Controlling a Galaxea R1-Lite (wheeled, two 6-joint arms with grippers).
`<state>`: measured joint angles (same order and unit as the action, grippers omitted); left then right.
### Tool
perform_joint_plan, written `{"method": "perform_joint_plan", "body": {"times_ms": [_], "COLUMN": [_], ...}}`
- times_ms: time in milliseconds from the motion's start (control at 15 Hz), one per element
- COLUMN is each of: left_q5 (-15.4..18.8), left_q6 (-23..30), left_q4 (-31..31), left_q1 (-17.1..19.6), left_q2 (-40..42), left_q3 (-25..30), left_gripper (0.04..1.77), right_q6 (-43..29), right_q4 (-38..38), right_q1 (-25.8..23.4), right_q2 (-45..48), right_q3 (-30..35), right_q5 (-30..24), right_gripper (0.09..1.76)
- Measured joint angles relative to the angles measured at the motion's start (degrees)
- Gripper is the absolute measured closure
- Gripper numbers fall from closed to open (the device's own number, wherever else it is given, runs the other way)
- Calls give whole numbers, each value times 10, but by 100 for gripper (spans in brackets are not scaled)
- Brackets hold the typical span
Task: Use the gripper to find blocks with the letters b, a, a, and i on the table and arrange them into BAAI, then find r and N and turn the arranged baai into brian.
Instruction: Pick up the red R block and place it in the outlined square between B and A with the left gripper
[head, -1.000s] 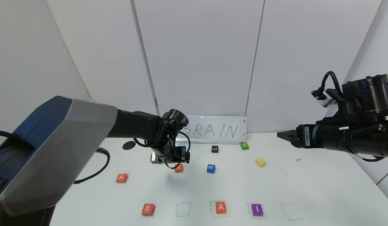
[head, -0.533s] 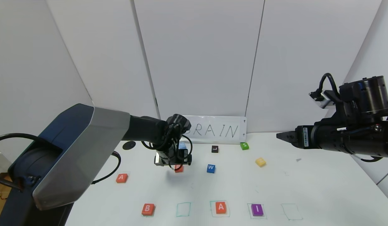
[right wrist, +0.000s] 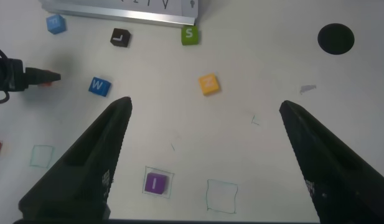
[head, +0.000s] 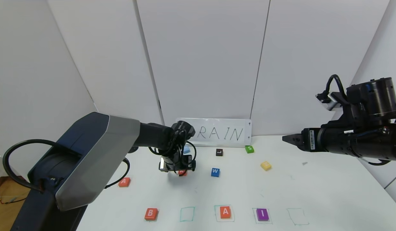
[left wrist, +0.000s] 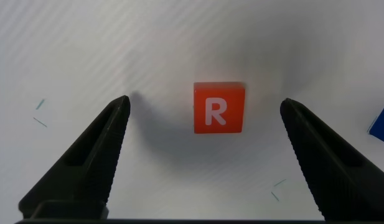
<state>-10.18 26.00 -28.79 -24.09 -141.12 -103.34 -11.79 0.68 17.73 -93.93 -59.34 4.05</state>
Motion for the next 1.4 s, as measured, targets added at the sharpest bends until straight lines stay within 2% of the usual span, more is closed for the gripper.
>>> {"method": "perform_joint_plan", "body": {"times_ms": [533,733,1000,1067,1400], "left_q5": [0,-1,-1,-2,-2], "left_q6": [0,-1,-1,-1,-2], "left_q4": [0,-3,-3,-4,-3], "left_q1": [0,0,-2,-2,-4], "left_q2": [-12,-13,-13,-13,-14], "left_q3": [-5,-5,-4,-4,-4], "left_gripper": [12,63,108,131,130], "right_q6": [0,0,0,0,0], "right_q4": [2,2,2,2,2], "right_q1": [0,0,0,0,0], "right_q2": [-1,-1,0,0,1], "right_q3": [0,0,0,0,0], "right_q5": [0,0,0,0,0], "right_gripper": [14,14,14,14,14]}}
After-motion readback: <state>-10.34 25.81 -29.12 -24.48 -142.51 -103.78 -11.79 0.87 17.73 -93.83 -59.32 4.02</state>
